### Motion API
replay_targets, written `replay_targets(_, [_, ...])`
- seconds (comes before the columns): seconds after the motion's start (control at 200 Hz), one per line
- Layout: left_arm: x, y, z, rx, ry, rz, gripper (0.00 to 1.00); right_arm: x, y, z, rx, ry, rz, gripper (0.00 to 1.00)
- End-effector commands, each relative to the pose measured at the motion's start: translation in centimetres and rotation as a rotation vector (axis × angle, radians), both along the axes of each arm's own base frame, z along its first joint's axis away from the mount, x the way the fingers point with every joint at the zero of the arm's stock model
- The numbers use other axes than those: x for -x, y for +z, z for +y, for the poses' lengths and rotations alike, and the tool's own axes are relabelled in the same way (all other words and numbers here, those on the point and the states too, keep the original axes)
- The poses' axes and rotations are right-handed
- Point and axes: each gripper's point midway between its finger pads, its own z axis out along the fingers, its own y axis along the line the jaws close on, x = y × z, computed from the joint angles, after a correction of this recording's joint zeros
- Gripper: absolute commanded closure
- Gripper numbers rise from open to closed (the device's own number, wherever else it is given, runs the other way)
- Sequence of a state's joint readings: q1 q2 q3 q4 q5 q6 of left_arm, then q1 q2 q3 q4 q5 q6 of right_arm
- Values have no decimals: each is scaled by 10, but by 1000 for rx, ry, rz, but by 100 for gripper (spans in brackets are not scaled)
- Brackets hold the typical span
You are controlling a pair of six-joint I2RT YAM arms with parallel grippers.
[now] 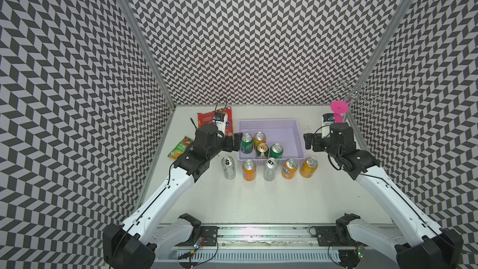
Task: Take out the drinks from the basket
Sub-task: Pick up the drink from the basket.
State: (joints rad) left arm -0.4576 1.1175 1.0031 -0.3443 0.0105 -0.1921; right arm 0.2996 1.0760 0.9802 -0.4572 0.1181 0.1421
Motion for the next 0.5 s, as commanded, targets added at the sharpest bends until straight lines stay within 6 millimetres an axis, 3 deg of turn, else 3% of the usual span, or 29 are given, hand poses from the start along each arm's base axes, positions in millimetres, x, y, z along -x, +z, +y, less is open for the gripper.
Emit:
replay_targets(0.0, [-1,-9,-13,-56,-84,67,1,-18,27,-3,-22,15,-100,0])
replay_targets(0.315, [-19,-77,-38,-250,-179,312,1,-16,33,-19,-49,4,-137,0])
replay_targets(0.496, [-37,-101,-54,-316,-184,360,1,-14,32,-21,-55,4,-145,0])
